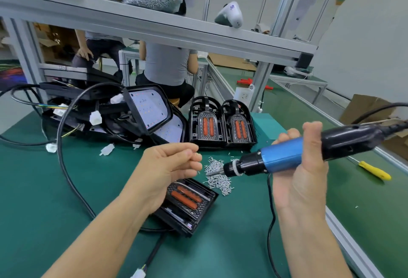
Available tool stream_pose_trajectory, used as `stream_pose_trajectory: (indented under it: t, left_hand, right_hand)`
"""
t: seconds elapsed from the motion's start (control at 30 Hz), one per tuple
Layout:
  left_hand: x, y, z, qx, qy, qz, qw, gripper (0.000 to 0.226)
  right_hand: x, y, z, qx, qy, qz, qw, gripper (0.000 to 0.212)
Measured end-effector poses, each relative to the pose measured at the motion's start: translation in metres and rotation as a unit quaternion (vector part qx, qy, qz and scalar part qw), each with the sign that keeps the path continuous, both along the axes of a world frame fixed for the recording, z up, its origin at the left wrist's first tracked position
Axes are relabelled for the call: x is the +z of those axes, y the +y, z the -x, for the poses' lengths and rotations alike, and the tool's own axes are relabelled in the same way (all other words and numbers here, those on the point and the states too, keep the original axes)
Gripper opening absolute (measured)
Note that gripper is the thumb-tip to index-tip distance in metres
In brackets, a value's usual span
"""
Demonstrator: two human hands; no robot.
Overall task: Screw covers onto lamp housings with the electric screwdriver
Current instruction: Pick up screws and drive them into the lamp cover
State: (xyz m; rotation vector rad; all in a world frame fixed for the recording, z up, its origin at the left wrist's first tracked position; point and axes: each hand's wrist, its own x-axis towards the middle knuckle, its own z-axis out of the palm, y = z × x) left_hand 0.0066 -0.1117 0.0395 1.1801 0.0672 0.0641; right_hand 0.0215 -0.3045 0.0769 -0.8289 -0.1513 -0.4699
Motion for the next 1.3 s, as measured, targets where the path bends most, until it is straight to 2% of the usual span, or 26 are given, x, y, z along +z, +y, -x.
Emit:
stream_pose_trajectory:
  t: [0.07, 0.13, 0.2, 0.33, 0.47, 0.7, 1.13, 1.3]
  left_hand:
    - [-0.003, 0.007, 0.004, -0.013, 0.021, 0.027, 0.999, 0.007]
    - [-0.008, 0.013, 0.008, -0.023, 0.041, 0.058, 0.997, 0.015]
    - [-0.012, 0.019, 0.011, -0.025, 0.061, 0.091, 0.994, 0.017]
    - [-0.017, 0.023, 0.017, -0.038, 0.097, 0.182, 0.978, 0.006]
    - [-0.022, 0.018, 0.024, -0.050, 0.113, 0.230, 0.965, 0.012]
    - [-0.028, 0.012, 0.031, -0.051, 0.101, 0.195, 0.974, 0.011]
    - [-0.028, 0.008, 0.034, -0.053, 0.074, 0.189, 0.978, 0.011]
    - [-0.027, 0.009, 0.030, -0.049, 0.056, 0.134, 0.988, 0.017]
  right_hand:
    - [0.000, 0.001, 0.001, 0.010, -0.018, -0.031, 0.999, 0.023]
    - [0.002, 0.005, 0.002, 0.014, -0.031, -0.059, 0.998, 0.020]
    - [0.004, 0.010, 0.004, 0.012, -0.037, -0.065, 0.997, 0.020]
    - [0.011, 0.016, 0.005, 0.036, -0.048, -0.071, 0.996, 0.017]
    - [0.017, 0.024, 0.005, 0.053, -0.059, -0.069, 0.994, 0.010]
    - [0.018, 0.030, 0.008, 0.061, -0.067, -0.061, 0.994, 0.006]
    - [0.017, 0.031, 0.010, 0.079, -0.068, -0.065, 0.992, 0.002]
    - [0.017, 0.032, 0.006, 0.089, -0.071, -0.054, 0.992, 0.005]
